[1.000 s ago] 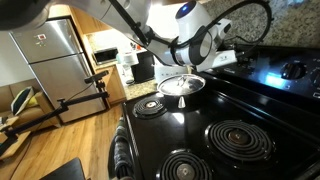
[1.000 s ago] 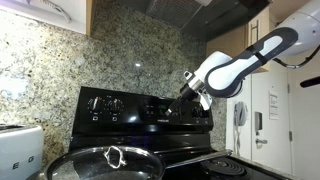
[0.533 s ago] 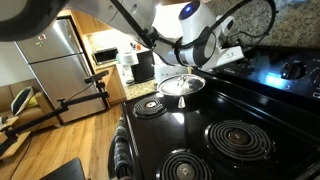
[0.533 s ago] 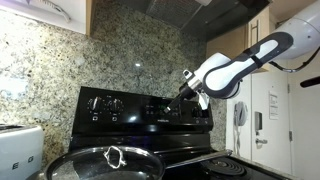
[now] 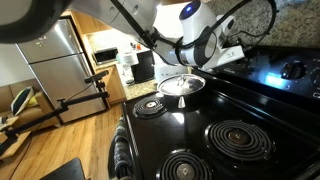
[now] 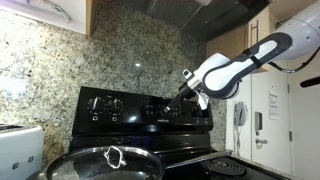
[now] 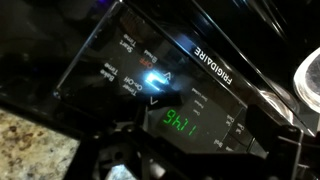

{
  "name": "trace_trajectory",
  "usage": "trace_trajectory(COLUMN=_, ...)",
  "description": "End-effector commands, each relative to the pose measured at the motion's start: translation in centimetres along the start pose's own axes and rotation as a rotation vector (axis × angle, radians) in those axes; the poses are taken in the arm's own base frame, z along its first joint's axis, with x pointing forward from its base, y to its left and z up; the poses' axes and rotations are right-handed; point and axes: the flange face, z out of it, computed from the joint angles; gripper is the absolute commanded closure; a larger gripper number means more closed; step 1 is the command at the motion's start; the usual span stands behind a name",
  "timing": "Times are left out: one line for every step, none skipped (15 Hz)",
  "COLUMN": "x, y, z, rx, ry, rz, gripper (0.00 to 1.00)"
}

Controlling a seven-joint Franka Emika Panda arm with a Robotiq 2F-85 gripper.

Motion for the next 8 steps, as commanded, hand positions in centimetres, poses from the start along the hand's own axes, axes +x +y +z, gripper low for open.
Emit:
trace_trajectory(x=0.0, y=0.0, z=0.0, rx=0.0, ry=0.0, rz=0.0, gripper=0.0)
trace_trajectory(x=0.0, y=0.0, z=0.0, rx=0.0, ry=0.0, rz=0.0, gripper=0.0)
trace_trajectory(x=0.0, y=0.0, z=0.0, rx=0.0, ry=0.0, rz=0.0, gripper=0.0)
trace_trajectory(x=0.0, y=0.0, z=0.0, rx=0.0, ry=0.0, rz=0.0, gripper=0.0)
trace_trajectory(x=0.1, y=-0.3, z=0.2, rx=0.013, ry=0.004, rz=-0.004, gripper=0.0)
trace_trajectory(x=0.2, y=-0.5, z=0.4, rx=0.017, ry=-0.002, rz=-0.007, gripper=0.0)
trace_trajectory(x=0.3, y=-1.0, z=0.5, rx=0.028, ry=0.001, rz=-0.012, gripper=0.0)
trace_trajectory(x=0.5, y=-1.5, z=0.7, rx=0.037, ry=0.003, rz=-0.013, gripper=0.0)
